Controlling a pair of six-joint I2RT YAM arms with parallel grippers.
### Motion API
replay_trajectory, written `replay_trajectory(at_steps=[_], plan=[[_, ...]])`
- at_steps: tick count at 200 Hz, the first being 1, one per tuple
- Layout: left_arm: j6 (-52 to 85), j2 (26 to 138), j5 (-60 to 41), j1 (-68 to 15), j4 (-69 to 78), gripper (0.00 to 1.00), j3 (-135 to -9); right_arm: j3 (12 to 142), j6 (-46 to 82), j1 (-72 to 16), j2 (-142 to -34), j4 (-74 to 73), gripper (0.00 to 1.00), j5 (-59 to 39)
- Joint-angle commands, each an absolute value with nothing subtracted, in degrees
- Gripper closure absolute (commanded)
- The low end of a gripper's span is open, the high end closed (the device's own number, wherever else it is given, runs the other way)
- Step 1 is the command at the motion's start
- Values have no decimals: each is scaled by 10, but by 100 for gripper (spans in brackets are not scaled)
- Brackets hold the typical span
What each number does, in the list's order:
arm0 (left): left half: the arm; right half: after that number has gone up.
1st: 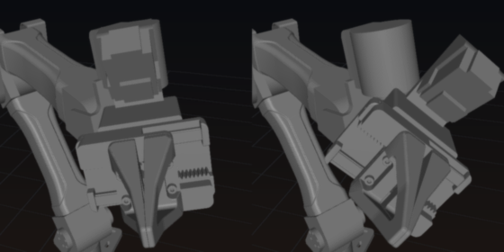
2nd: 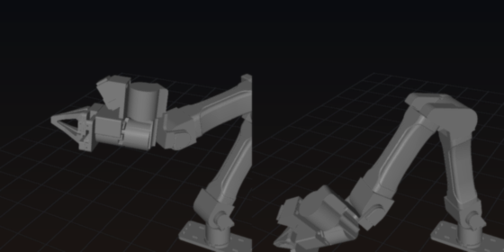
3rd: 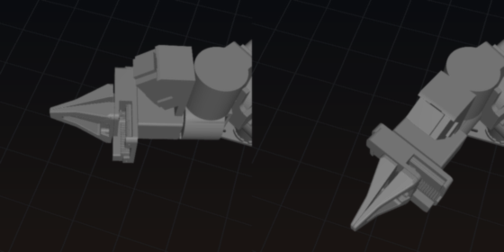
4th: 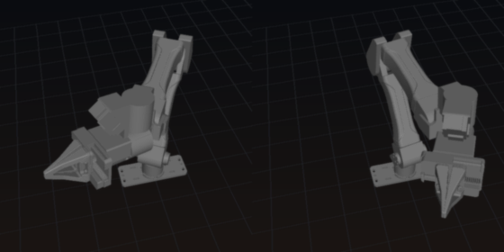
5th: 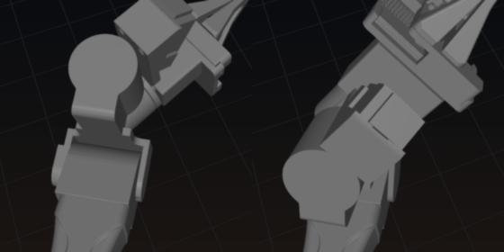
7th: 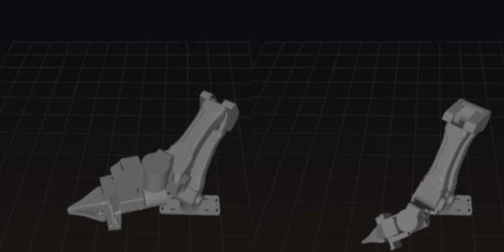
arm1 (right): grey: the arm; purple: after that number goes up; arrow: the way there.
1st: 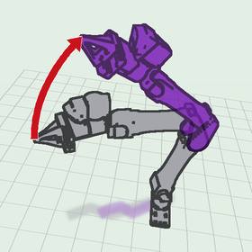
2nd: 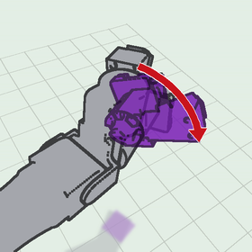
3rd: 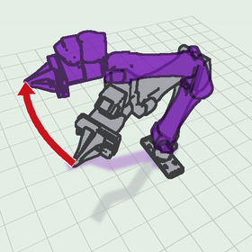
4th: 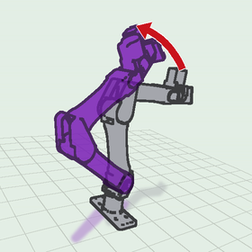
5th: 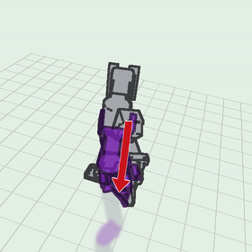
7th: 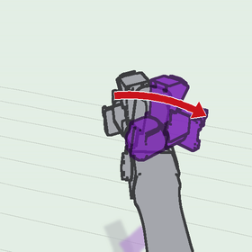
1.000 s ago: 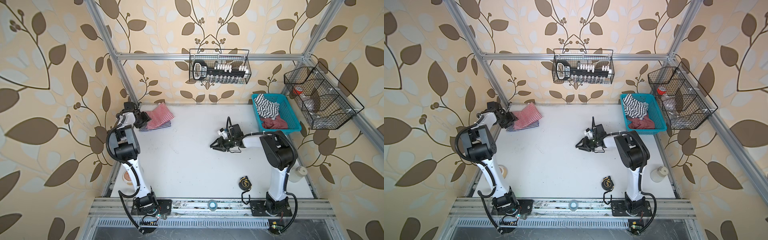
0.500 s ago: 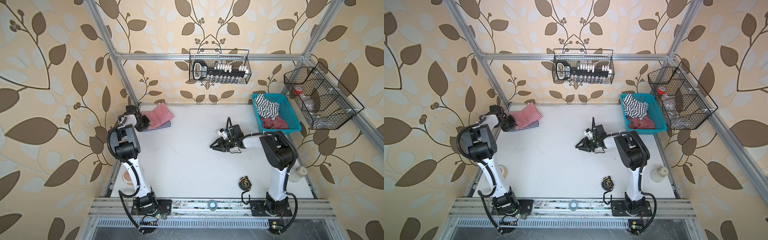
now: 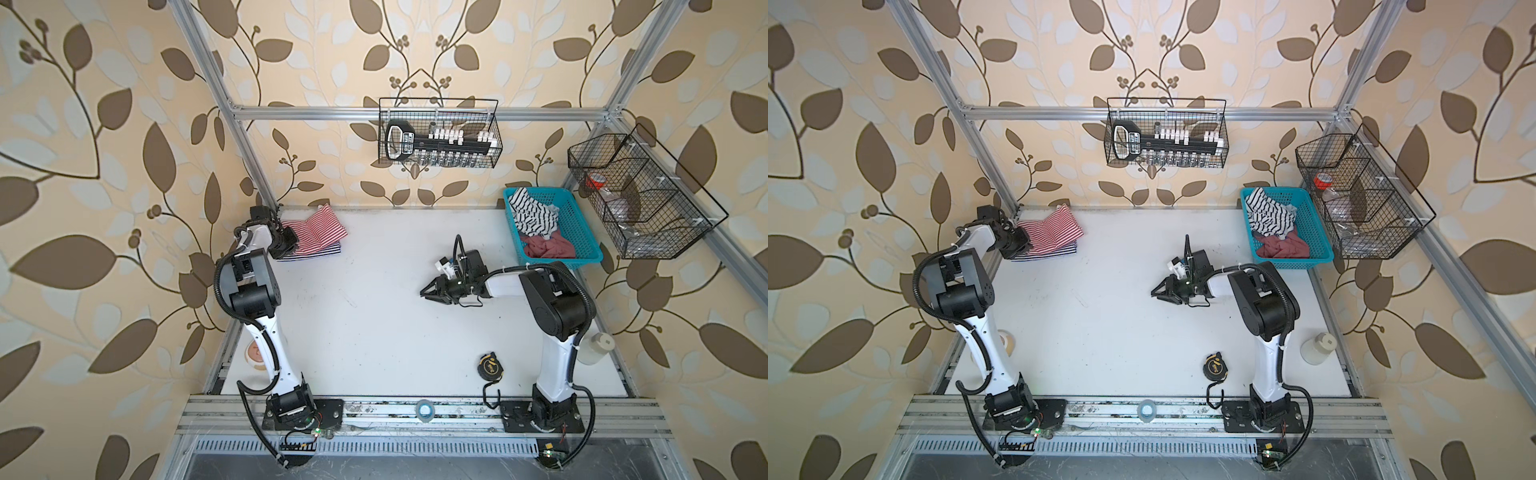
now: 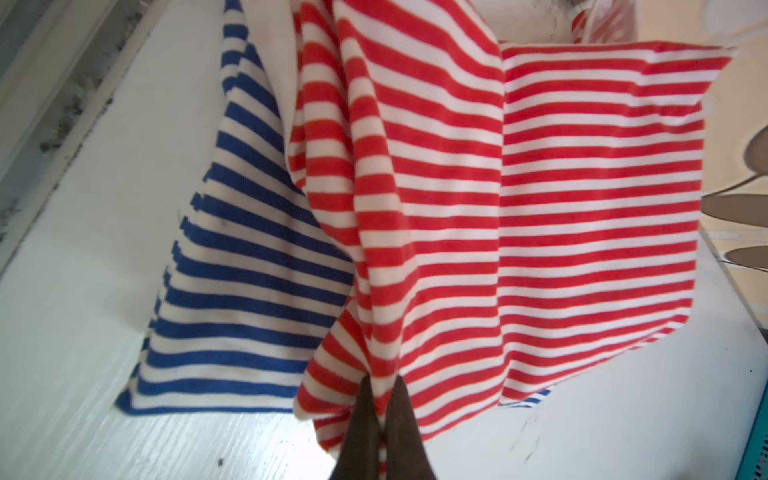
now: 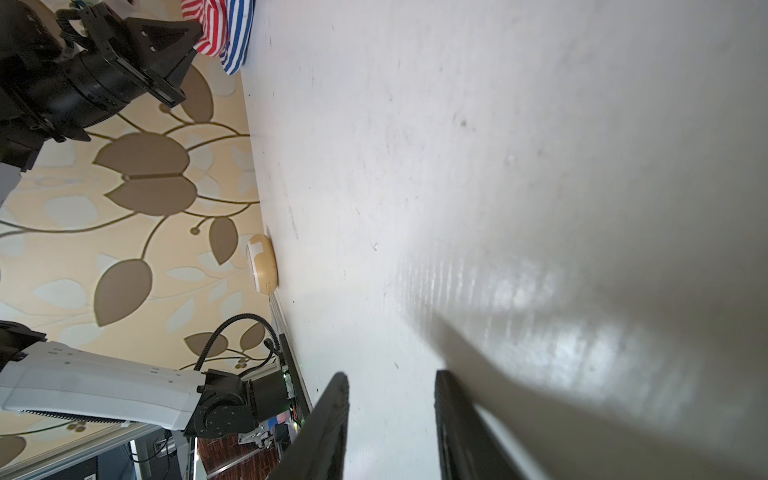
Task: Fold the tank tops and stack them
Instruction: 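Lower the red-striped tank top with the left gripper onto the blue-striped stack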
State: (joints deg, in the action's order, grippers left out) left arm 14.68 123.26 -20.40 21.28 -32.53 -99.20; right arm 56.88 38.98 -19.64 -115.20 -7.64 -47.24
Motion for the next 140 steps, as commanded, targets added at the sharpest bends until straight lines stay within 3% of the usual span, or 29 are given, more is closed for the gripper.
replay_trajectory(at_steps=[1,85,140], plan=[[123,1163,-198,207,-330,100,-1019,535,387,-198,-1181,-4,63,-415],[59,1178,-184,208,-383,100,-1081,534,389,-198,-1189,-8,63,-416],[16,1238,-146,209,-423,100,-1048,539,386,-198,-1196,-4,63,-419]])
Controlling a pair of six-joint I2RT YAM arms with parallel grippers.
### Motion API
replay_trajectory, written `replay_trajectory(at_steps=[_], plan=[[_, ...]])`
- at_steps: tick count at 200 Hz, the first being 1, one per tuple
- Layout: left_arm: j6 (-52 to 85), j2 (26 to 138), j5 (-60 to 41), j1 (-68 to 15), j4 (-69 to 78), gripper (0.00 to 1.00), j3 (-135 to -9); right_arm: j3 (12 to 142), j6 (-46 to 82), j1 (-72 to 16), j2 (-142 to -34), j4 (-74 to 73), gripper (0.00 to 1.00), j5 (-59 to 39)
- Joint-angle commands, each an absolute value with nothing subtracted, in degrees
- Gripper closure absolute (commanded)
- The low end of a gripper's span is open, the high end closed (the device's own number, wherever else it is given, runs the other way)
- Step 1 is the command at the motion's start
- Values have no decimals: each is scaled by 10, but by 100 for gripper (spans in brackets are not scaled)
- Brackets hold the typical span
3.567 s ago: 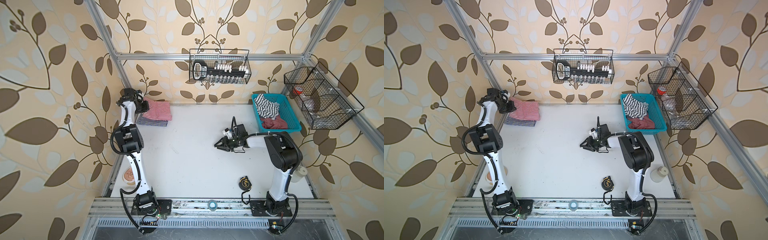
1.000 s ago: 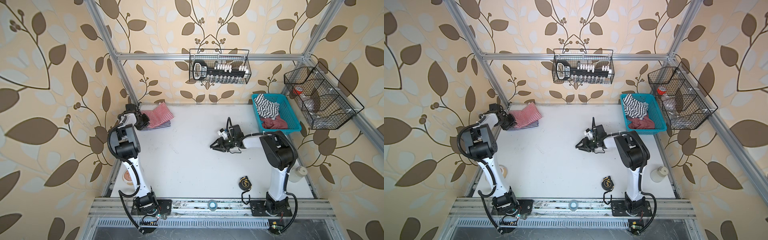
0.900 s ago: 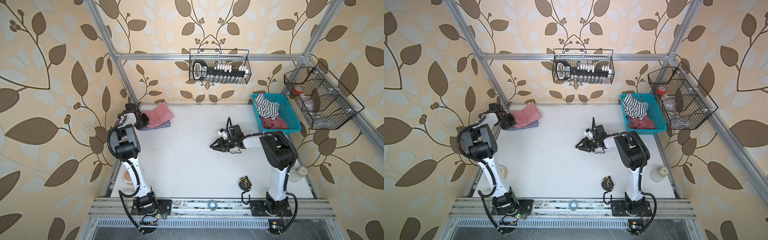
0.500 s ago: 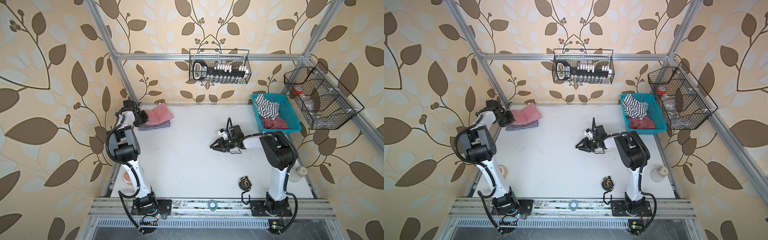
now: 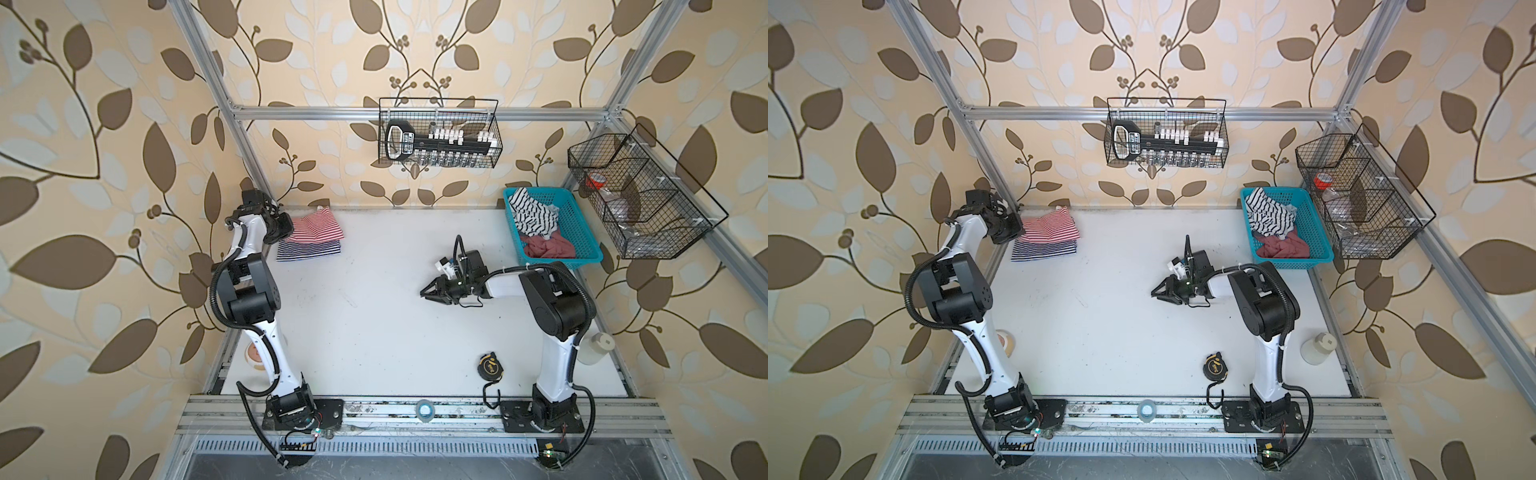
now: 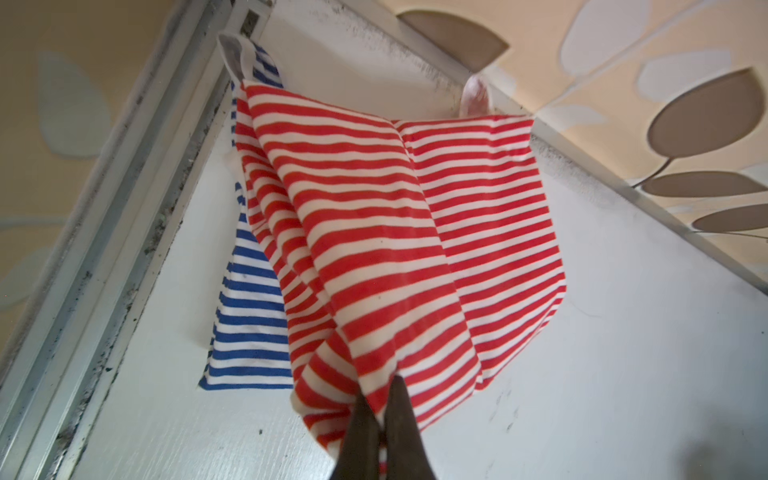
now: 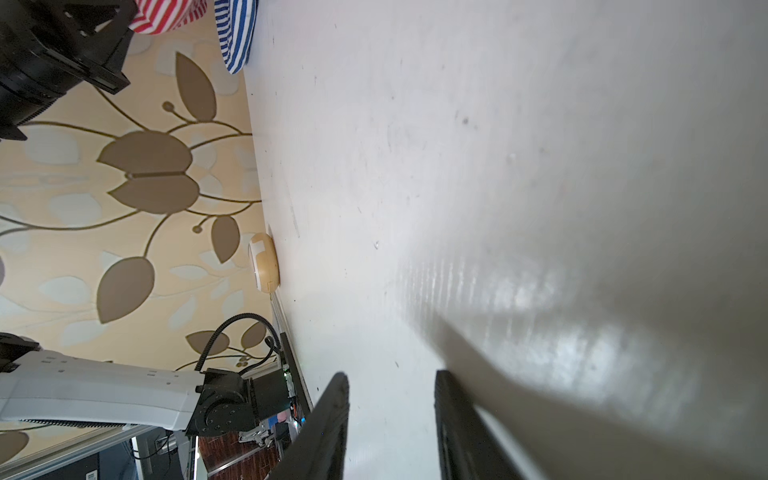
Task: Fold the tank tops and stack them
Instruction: 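Lower the red-striped tank top with the left gripper onto the blue-striped stack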
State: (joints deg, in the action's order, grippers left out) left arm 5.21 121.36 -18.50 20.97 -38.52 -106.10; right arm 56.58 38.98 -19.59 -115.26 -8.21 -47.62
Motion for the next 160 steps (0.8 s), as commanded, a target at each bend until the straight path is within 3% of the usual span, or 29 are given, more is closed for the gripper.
replay_trajectory(at_steps=[1,44,57,70,80,95,160], plan=[[16,1238,-144,209,-423,100,-1047,539,386,-198,-1196,-4,63,-419],[39,1259,-99,216,-403,100,-1033,543,385,-198,-1200,-1,63,-421],[48,1265,-85,216,-408,82,-1038,543,385,-198,-1201,-1,63,-420],[64,1264,-72,217,-408,74,-1039,545,385,-198,-1201,0,63,-420],[81,1255,-67,217,-399,57,-1035,546,384,-198,-1201,0,63,-421],[109,1232,-75,216,-376,47,-1026,545,382,-198,-1200,1,63,-421],[167,1051,-53,216,-335,36,-968,538,349,-198,-1125,52,63,-388]])
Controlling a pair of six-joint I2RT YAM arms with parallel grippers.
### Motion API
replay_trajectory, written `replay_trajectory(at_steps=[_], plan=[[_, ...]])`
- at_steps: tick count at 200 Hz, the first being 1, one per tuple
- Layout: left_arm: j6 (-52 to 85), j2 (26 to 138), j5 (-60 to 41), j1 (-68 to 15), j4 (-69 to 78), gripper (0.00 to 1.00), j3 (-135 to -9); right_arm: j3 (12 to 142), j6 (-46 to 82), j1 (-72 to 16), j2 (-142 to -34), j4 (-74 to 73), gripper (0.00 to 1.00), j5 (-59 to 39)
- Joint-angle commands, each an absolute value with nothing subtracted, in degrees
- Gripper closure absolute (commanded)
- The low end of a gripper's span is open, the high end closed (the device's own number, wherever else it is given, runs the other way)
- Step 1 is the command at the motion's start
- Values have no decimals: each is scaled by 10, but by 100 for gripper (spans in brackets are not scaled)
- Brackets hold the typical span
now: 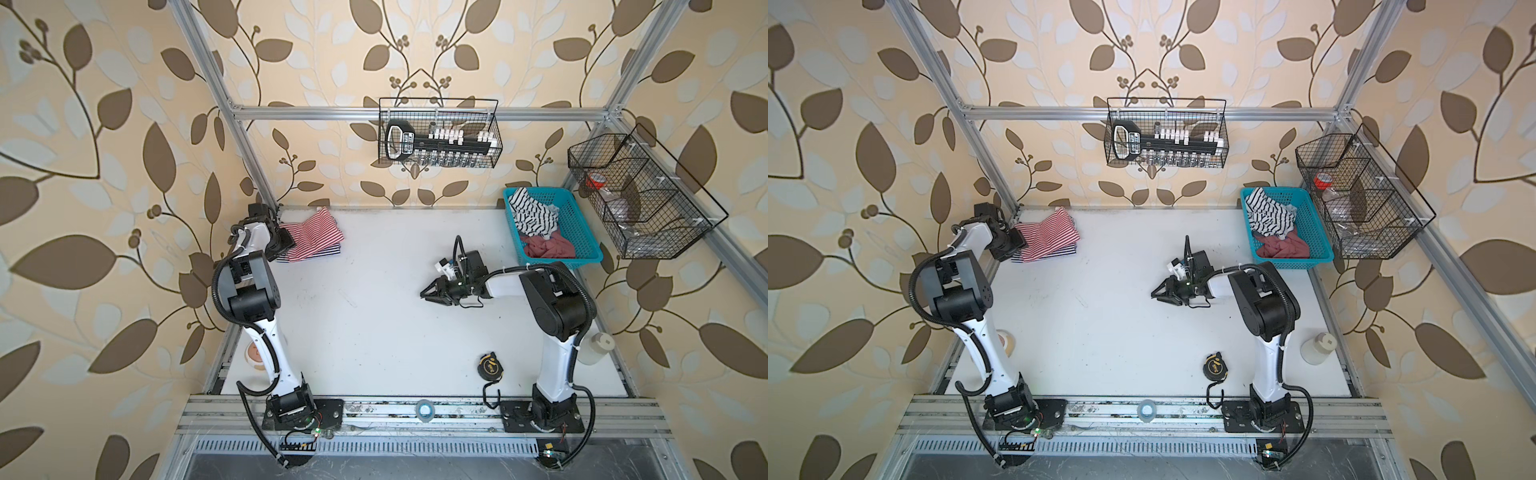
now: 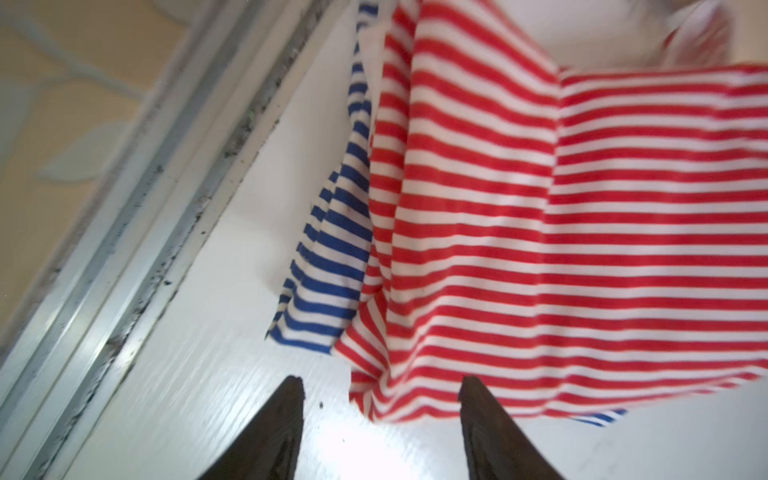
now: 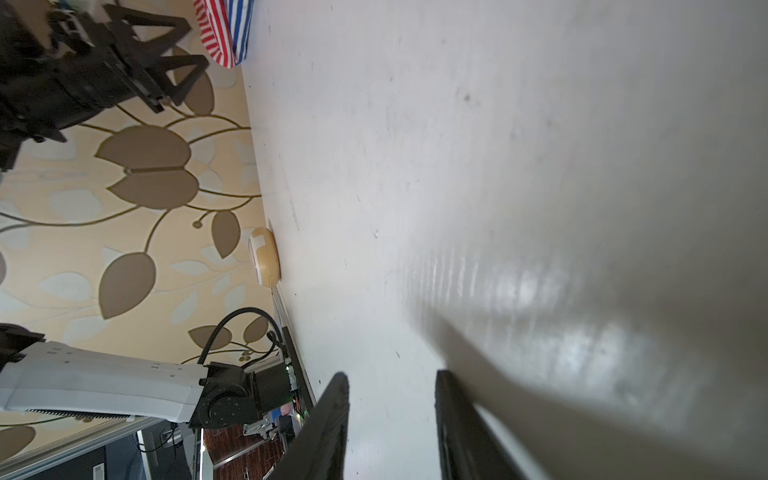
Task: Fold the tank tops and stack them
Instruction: 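Lower the red-striped tank top with the left gripper onto the blue-striped stack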
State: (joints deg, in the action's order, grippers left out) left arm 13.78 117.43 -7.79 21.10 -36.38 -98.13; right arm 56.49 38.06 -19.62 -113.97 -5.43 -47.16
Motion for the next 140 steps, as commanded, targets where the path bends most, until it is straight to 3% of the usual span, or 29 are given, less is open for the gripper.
replay_trajectory(at_steps=[1,43,140], plan=[[169,1048,-53,216,-334,35,-967,539,348,-198,-1123,54,63,-387],[257,1005,-146,212,-309,32,-926,529,339,-191,-1062,66,62,-371],[330,1189,-229,178,-191,34,-955,526,340,-193,-1025,75,61,-362]])
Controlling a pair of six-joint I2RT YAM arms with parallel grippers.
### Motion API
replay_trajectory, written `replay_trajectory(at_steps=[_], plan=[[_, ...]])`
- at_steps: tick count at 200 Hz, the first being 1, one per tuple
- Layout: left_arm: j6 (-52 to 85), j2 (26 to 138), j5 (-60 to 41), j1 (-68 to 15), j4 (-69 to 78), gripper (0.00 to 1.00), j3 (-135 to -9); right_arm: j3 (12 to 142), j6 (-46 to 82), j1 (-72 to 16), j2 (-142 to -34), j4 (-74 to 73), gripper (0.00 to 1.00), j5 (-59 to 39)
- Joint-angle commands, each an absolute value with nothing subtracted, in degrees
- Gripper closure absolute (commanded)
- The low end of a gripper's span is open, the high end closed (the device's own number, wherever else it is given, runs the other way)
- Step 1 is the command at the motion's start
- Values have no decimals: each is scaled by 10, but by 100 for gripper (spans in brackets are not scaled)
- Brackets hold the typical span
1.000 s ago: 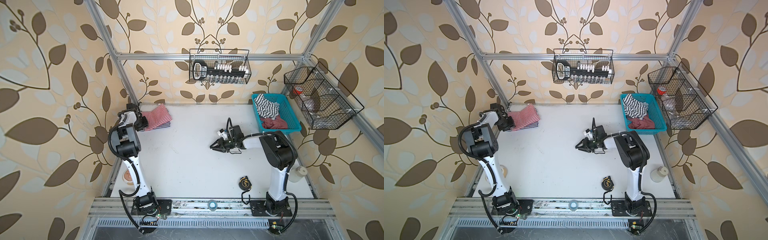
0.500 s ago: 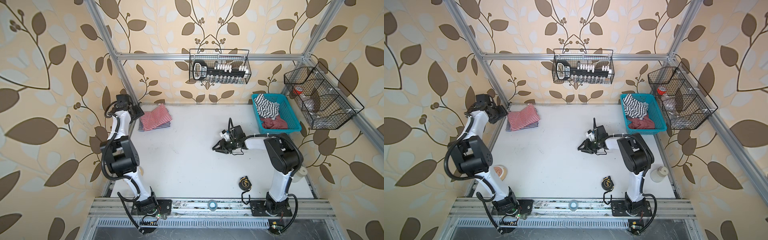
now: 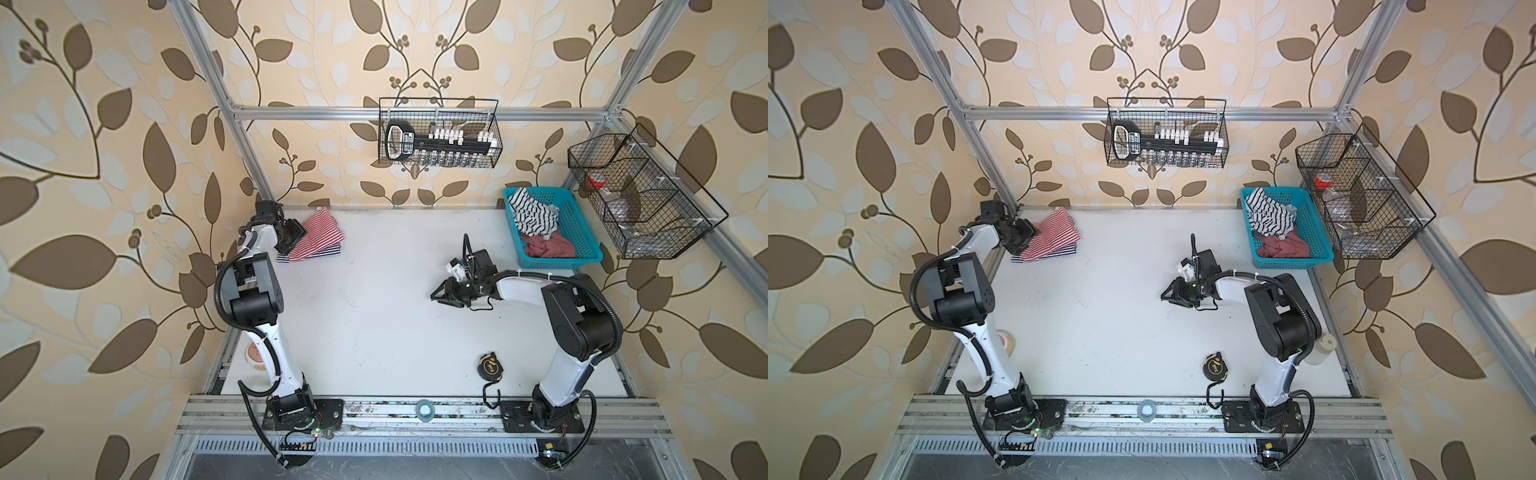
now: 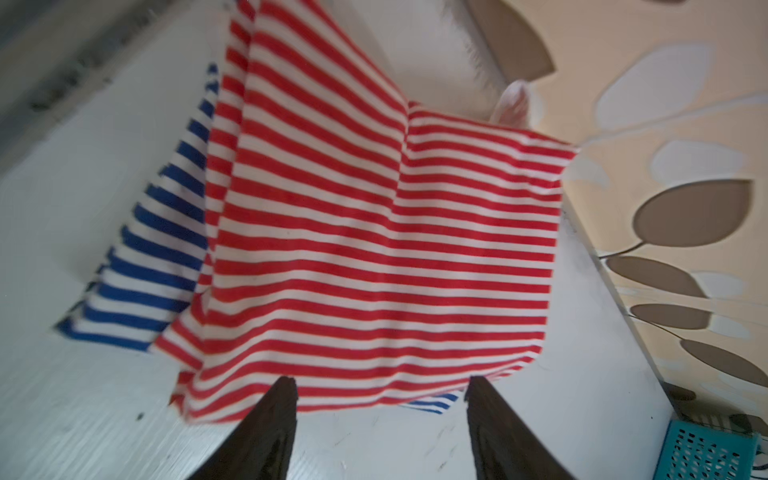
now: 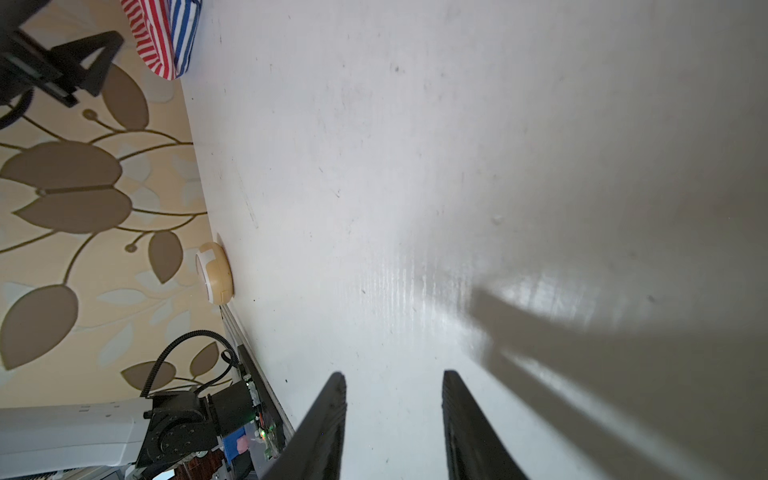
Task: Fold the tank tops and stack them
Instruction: 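Lower the red-striped tank top with the left gripper onto the blue-striped stack, then open the left gripper and release the red-striped tank top on the stack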
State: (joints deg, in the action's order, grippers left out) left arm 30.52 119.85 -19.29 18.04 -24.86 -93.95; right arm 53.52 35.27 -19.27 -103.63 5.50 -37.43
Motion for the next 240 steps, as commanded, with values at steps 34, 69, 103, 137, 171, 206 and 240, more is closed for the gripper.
replay_trajectory(at_steps=[34,69,103,137,171,206,240], plan=[[309,1231,-222,170,-205,33,-1012,528,339,-190,-1033,81,61,-360],[229,1363,-229,155,-380,33,-1199,535,339,-189,-1040,85,61,-361],[155,1483,-234,142,-568,34,-1367,539,332,-188,-1044,94,60,-361],[95,1509,-196,126,-619,34,-1372,540,331,-188,-1044,99,60,-362],[40,1533,-148,123,-674,34,-1405,542,325,-187,-1043,109,60,-360],[31,1488,-119,122,-629,8,-1381,540,326,-188,-1035,101,60,-362],[60,1321,-128,116,-431,1,-1238,561,317,-179,-1000,106,59,-361]])
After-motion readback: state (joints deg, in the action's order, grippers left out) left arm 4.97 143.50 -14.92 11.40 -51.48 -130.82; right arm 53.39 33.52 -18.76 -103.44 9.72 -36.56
